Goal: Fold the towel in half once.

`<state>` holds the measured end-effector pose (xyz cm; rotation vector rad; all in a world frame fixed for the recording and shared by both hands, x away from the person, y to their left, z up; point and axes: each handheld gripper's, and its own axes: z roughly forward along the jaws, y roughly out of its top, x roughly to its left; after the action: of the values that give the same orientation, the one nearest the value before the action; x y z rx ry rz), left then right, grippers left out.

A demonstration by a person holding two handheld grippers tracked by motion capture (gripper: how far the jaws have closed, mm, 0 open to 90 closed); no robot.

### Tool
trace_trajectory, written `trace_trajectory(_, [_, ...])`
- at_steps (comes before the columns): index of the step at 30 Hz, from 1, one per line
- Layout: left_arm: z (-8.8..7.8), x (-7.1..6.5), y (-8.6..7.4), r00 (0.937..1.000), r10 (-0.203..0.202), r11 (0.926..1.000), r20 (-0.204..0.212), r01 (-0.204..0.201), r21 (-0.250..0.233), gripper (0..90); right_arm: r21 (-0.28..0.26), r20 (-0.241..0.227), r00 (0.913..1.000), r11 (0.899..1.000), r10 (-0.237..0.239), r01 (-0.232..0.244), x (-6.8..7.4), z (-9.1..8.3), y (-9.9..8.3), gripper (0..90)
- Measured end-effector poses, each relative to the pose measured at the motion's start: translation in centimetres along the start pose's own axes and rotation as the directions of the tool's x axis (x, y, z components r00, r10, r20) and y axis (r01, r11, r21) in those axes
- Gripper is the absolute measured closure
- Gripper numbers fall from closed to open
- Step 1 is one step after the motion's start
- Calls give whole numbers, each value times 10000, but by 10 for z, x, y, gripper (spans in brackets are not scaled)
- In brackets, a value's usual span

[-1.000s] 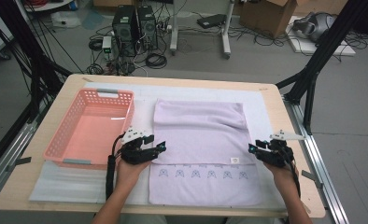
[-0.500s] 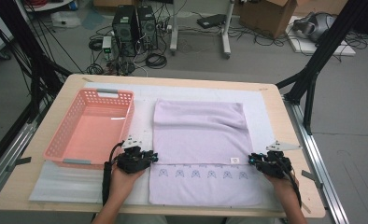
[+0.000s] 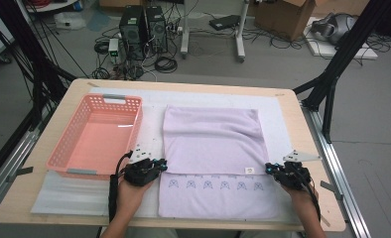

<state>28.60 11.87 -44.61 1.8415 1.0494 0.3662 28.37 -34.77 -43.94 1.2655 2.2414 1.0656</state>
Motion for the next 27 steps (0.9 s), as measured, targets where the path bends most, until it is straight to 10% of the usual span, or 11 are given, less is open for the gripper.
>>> trace_trajectory(11, [1,-3,0,9990,-247,9996,383,241,160,872,-45,-63,10000,10000,10,-10,0,-2,0,876])
trace_trajectory(17, [-20,-2,-6,9906,-946,9953,985,963,-117,875,-280,-342,9993,9994,182,-191,2,-15,-4,880])
trace_trajectory(27, [-52,-17,-24,9832,-864,9954,1607,920,-275,875,-402,-651,9978,9990,154,-181,20,-51,-27,881])
